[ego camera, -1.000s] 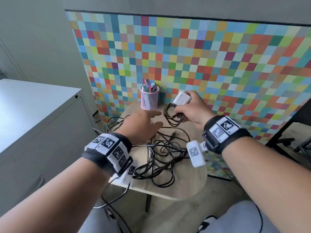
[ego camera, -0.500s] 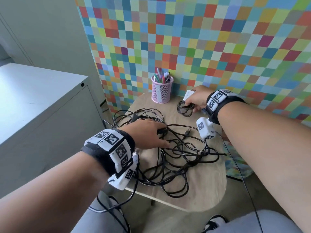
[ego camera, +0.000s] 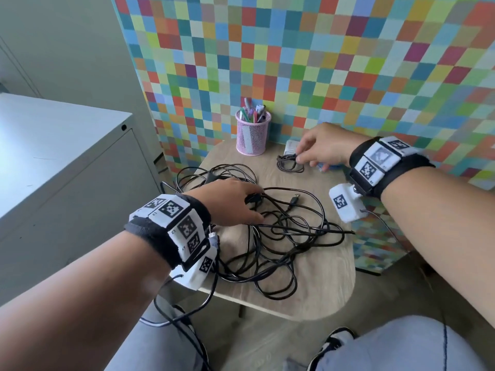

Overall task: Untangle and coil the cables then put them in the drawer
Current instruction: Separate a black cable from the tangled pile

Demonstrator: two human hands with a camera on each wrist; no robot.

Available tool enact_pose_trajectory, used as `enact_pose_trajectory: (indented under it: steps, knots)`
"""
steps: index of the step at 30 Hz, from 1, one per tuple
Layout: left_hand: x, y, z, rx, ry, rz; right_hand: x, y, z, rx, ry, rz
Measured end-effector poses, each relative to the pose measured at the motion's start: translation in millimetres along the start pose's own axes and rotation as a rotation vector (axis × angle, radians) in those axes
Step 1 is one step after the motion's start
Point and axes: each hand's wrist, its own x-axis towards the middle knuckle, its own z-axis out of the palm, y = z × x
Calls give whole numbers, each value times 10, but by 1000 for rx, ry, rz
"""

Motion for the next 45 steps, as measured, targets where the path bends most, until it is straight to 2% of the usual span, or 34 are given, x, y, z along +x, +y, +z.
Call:
enact_pose_trajectory:
  steps: [3,4,8,14,16,19,24,27,29,32,34,39,43,45]
  knots:
    - [-24,8,-13,-15,31,35,-367,36,134,-177,-264,-12]
    - [-28,12,-14,-17,49,35,-449,80,215,-208,-297,-3]
    - [-14,28,-6,-62,160,-2,-616,249,440,-245,-145,-33]
    - [-89,21,-85,-217,316,-91,-847,326,197,419,28,28]
    - [-134,26,-114,-244,344,-86,-915,278,79,526,93,-13]
    - [-175,60,-129,-289,366,-86,-985,213,-39,513,130,-67]
    - [-235,174,-76,-166,275,-100,-1058,242,125,476,-123,24]
    - [-272,253,0,-94,157,-47,-1124,204,195,709,-166,18]
    - [-261,270,77,-76,98,-16,-1176,115,165,912,-177,-40]
    - [-223,266,147,-43,128,-24,-1204,11,78,1099,-184,-83]
    - [-218,245,175,-6,180,-29,-1199,-8,66,1075,-161,-61]
    - [-183,154,214,-57,267,-97,-1131,151,154,784,-140,34]
    - [-194,130,161,-124,339,-123,-1138,222,115,795,-91,70]
    - [-180,84,127,-247,360,-134,-1137,250,91,866,-45,59]
